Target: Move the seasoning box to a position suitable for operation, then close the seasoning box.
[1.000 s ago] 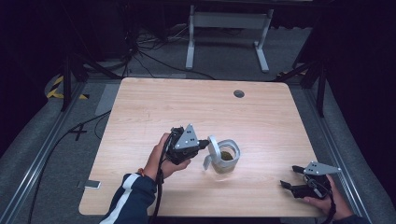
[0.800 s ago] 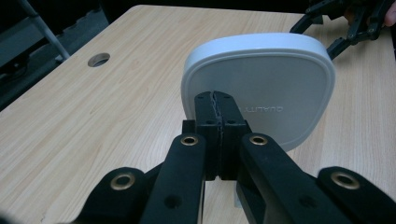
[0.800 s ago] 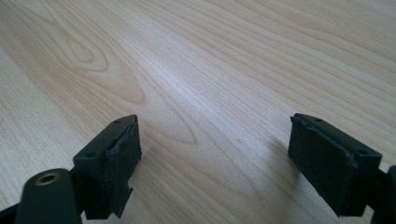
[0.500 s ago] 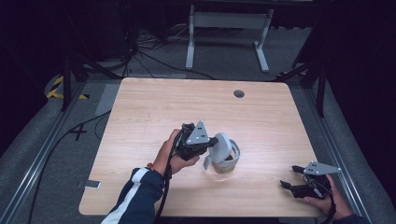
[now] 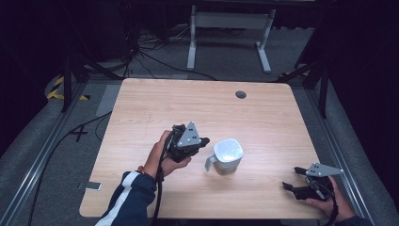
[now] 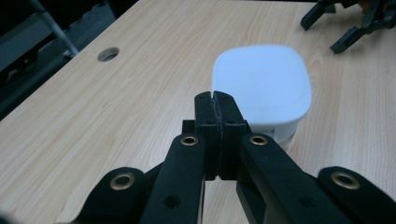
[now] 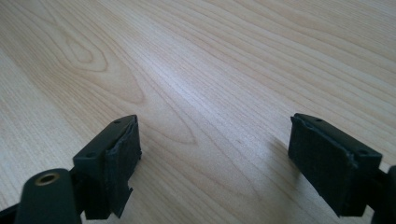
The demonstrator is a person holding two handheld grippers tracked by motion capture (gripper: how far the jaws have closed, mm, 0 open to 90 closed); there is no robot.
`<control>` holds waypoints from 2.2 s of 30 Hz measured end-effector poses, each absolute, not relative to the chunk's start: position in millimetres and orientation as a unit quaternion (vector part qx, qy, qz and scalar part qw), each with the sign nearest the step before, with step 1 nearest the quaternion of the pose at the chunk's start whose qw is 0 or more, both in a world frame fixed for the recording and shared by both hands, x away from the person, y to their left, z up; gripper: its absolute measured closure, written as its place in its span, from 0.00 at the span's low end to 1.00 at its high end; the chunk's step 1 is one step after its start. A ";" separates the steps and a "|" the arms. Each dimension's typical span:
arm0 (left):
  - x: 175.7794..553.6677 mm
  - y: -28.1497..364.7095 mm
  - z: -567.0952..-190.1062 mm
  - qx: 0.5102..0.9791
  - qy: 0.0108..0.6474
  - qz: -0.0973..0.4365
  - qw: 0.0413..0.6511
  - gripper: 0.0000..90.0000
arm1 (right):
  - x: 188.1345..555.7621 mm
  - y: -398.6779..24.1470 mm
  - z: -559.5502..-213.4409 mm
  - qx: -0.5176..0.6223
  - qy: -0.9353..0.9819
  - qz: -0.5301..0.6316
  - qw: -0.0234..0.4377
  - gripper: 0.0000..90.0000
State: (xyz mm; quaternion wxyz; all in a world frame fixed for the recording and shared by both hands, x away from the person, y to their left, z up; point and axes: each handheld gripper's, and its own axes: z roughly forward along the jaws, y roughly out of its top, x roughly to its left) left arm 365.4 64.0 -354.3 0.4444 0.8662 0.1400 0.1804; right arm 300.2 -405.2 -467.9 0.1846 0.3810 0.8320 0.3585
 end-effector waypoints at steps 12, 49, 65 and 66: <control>359.0 138.5 -378.6 0.870 0.208 0.194 0.404 0.98 | 301.1 -404.6 -468.0 0.381 0.832 0.358 0.186 0.18; 336.6 213.7 -481.7 0.856 0.344 0.140 0.359 0.13 | 299.8 -404.4 -468.0 0.385 0.830 0.357 0.187 0.18; 336.6 213.6 -481.8 0.855 0.345 0.140 0.360 0.13 | 300.2 -404.6 -468.0 0.383 0.831 0.358 0.185 0.18; 336.6 213.6 -481.8 0.855 0.345 0.140 0.360 0.13 | 300.3 -404.7 -468.0 0.383 0.831 0.358 0.185 0.18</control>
